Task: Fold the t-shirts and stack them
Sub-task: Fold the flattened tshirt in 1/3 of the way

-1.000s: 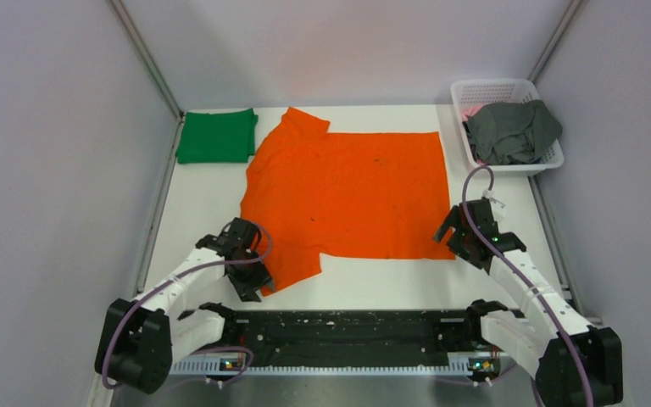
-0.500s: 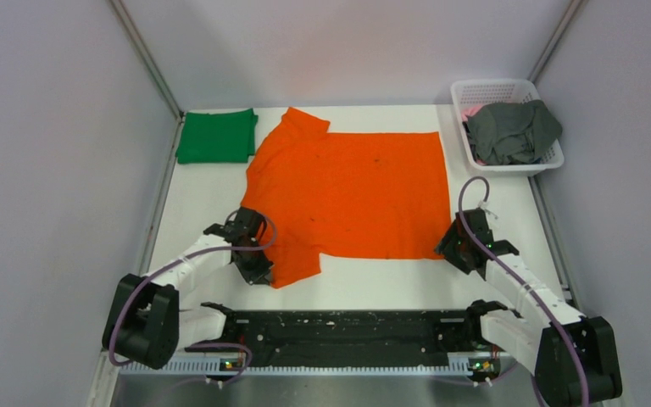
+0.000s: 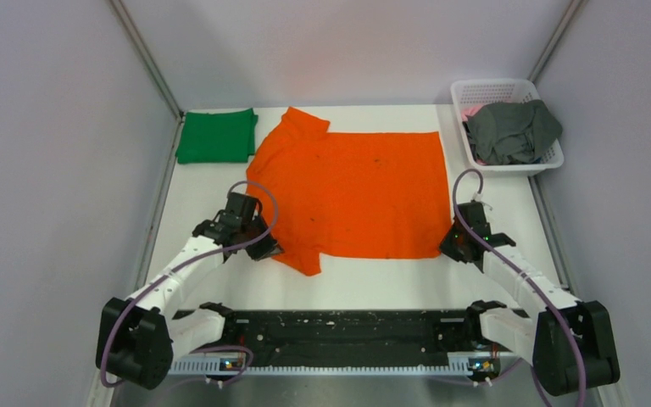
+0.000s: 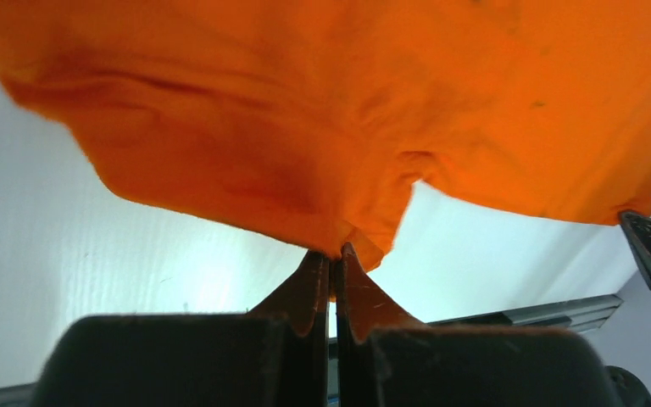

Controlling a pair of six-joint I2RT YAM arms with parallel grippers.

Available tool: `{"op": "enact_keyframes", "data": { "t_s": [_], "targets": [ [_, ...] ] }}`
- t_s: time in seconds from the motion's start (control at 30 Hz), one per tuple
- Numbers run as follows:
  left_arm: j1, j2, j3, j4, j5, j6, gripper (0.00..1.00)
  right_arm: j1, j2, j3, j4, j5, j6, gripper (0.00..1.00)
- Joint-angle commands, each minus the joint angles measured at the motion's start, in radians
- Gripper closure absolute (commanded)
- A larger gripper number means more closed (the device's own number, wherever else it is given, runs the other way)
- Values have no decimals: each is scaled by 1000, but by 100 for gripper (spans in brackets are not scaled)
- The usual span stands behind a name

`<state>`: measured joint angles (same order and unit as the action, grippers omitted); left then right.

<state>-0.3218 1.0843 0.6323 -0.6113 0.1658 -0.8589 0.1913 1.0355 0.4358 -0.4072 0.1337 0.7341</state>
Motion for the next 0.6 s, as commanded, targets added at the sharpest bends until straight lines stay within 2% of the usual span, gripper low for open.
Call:
{"op": "enact_keyframes", "data": {
  "t_s": [0.0, 0.27, 0.57],
  "targets": [
    [1, 34, 87, 134, 23, 20, 100, -4, 25, 120, -8, -46, -88, 100],
    [62, 204, 305, 219, 10, 55, 100, -13, 147, 263, 20, -86, -142, 100],
    [183, 318, 454, 260, 9, 110, 100, -81, 321, 430, 32, -100, -182, 100]
  ]
}}
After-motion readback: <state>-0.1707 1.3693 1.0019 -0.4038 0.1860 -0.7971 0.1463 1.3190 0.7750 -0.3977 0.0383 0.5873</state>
